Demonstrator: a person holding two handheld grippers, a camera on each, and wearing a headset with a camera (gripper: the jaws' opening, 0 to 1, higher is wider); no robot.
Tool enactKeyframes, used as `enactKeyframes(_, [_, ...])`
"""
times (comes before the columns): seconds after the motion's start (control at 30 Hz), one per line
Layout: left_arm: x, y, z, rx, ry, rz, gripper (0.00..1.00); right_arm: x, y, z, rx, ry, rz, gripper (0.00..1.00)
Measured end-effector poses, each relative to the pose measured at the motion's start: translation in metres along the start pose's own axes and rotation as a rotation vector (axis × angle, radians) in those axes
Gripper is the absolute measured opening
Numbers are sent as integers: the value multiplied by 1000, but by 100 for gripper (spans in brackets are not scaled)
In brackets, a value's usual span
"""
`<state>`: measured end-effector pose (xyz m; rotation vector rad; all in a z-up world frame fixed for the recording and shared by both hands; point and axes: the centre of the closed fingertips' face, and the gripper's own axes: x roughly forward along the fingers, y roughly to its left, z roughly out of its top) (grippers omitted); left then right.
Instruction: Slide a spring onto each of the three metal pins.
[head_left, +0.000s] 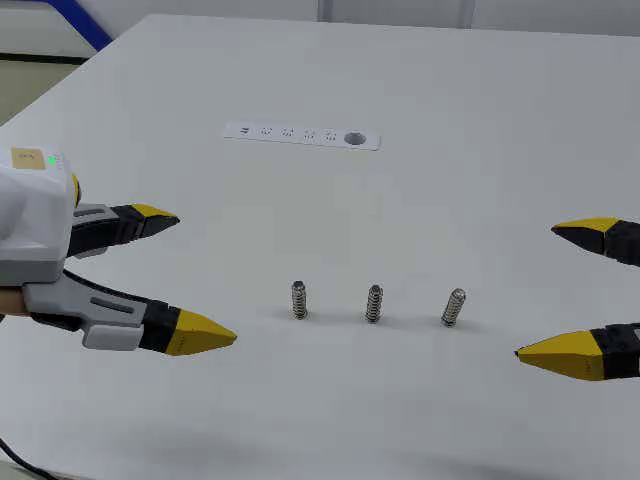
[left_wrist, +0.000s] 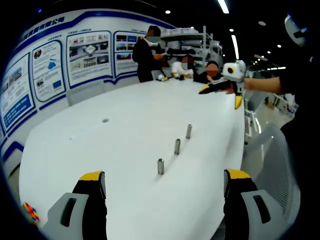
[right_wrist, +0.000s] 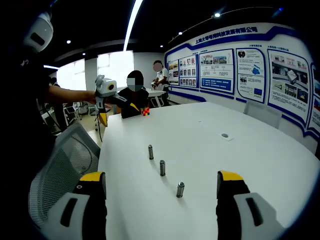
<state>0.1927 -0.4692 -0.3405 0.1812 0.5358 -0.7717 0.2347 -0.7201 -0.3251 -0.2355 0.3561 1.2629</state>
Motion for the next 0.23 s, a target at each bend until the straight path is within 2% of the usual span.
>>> enactKeyframes(0.23, [1, -1, 1, -5, -8, 4, 100, -4, -2, 0, 4, -4, -12, 93])
